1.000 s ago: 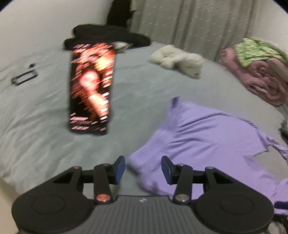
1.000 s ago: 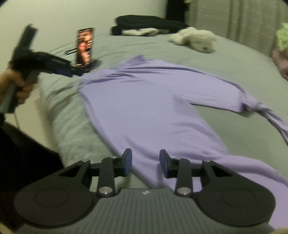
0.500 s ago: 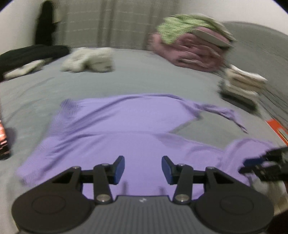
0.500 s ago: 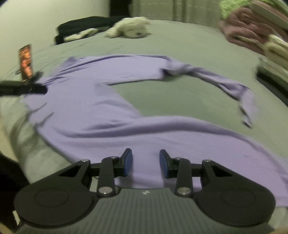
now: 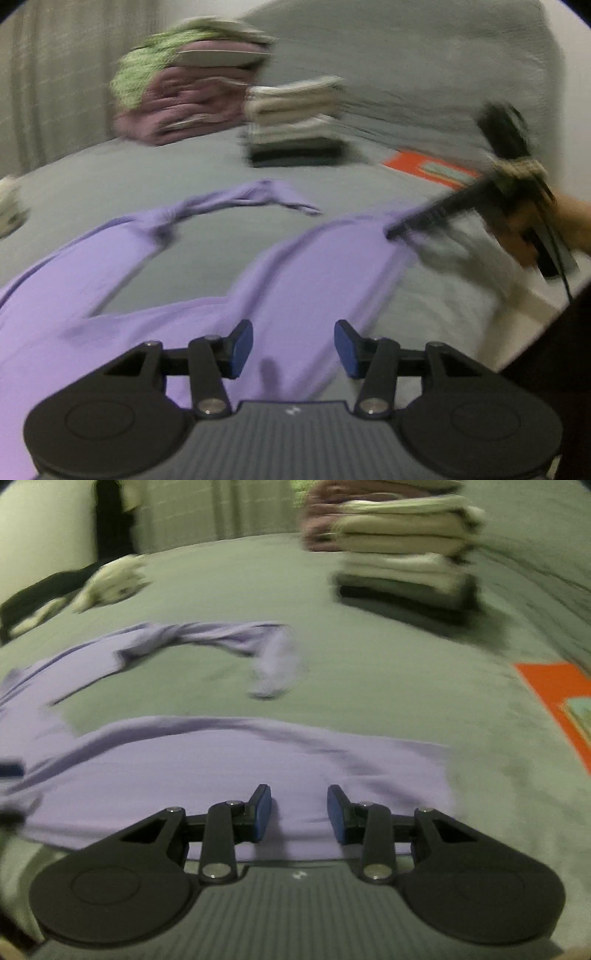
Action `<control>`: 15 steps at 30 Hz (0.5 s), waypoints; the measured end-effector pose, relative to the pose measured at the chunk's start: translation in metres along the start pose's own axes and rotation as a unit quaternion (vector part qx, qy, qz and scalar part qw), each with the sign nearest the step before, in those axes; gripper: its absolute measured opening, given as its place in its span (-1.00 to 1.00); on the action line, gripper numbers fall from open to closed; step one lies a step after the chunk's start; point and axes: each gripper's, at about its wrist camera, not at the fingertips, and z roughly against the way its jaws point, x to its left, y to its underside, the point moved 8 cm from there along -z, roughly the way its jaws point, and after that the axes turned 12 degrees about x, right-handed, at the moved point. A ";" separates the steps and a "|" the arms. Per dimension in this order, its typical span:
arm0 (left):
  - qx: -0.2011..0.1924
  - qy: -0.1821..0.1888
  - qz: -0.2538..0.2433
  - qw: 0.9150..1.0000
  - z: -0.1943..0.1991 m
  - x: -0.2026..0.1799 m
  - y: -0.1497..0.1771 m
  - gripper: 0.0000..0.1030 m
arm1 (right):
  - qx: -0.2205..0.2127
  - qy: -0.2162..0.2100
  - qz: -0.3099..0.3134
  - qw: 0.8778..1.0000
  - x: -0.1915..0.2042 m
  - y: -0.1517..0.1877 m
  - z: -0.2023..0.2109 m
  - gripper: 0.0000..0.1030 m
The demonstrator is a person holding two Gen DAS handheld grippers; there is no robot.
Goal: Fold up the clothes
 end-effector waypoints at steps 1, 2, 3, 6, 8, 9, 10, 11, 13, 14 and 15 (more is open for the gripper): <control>0.004 0.002 -0.010 1.000 -0.005 -0.007 -0.001 -0.02 | -0.003 0.013 -0.011 1.000 -0.012 0.001 0.001 -0.26; 0.007 0.002 -0.019 1.000 -0.010 -0.014 -0.001 -0.02 | -0.007 0.025 -0.022 0.999 -0.023 0.002 0.003 -0.26; 0.010 0.002 -0.026 1.000 -0.015 -0.020 -0.002 -0.02 | -0.010 0.033 -0.033 0.999 -0.033 0.003 0.004 -0.26; 0.009 -0.006 -0.051 0.999 -0.025 -0.036 -0.005 -0.03 | -0.020 0.051 -0.060 0.997 -0.056 0.004 0.008 -0.26; 0.006 -0.014 -0.064 0.998 -0.029 -0.044 -0.008 -0.05 | -0.026 0.064 -0.075 0.995 -0.069 0.003 0.009 -0.25; 0.004 -0.017 -0.068 0.998 -0.032 -0.048 -0.011 -0.06 | -0.029 0.067 -0.082 0.994 -0.075 0.003 0.009 -0.25; 0.002 -0.019 -0.071 0.997 -0.035 -0.052 -0.014 -0.06 | -0.033 0.060 -0.089 0.994 -0.078 0.002 0.009 -0.25; -0.001 -0.019 -0.072 0.997 -0.038 -0.055 -0.018 -0.13 | -0.037 0.054 -0.094 0.993 -0.081 0.001 0.008 -0.25; -0.004 -0.020 -0.077 0.997 -0.043 -0.061 -0.025 -0.22 | -0.045 0.042 -0.102 0.993 -0.083 -0.002 0.006 -0.25; -0.006 -0.020 -0.080 0.997 -0.047 -0.064 -0.028 -0.27 | -0.048 0.037 -0.101 0.993 -0.082 -0.004 0.004 -0.25; -0.007 -0.020 -0.084 0.996 -0.050 -0.068 -0.031 -0.30 | -0.052 0.033 -0.100 0.993 -0.080 -0.006 0.002 -0.25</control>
